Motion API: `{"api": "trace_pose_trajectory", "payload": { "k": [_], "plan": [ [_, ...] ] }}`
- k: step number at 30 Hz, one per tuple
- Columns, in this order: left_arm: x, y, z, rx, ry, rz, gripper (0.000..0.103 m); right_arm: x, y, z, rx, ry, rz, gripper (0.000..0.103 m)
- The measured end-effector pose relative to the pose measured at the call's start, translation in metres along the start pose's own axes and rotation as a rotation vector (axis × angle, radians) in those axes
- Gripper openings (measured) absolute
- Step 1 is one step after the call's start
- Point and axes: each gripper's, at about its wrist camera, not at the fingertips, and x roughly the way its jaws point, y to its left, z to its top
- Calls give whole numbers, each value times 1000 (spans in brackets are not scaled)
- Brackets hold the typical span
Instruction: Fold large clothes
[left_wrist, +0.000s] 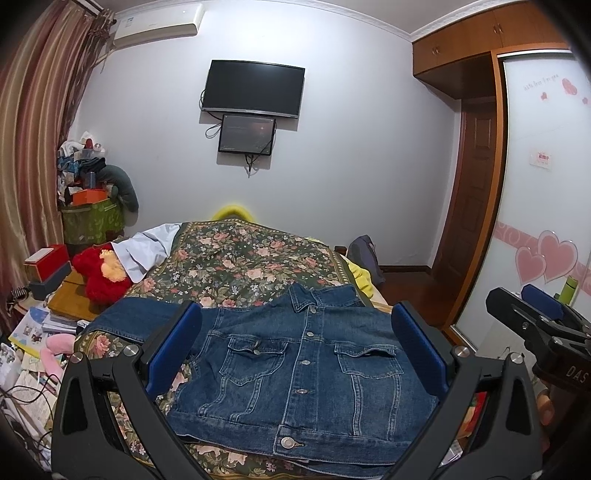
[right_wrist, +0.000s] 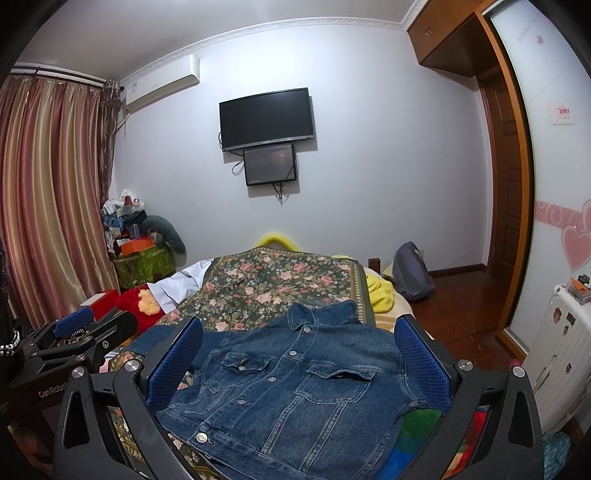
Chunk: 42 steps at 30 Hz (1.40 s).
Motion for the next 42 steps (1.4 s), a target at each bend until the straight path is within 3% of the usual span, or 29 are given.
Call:
{"api": "trace_pose_trajectory", "payload": {
  "k": [9,18,29,34,42],
  "plan": [
    [4,0,0,7,1,0,103,0,-1,3,4,9,7,103],
    [34,1,8,61,11,5,103,44,-4,-20,23,72,9,103],
    [141,40,40,115,115,98,103,138,-43,-4,-7,148,-64,103],
    [212,79,46,105,219,112,103,193,-79,1,38,162,-66,103],
    [341,149,11,-22,530,47,103,308,-117,-9,-2,409,-43,103]
  ]
}}
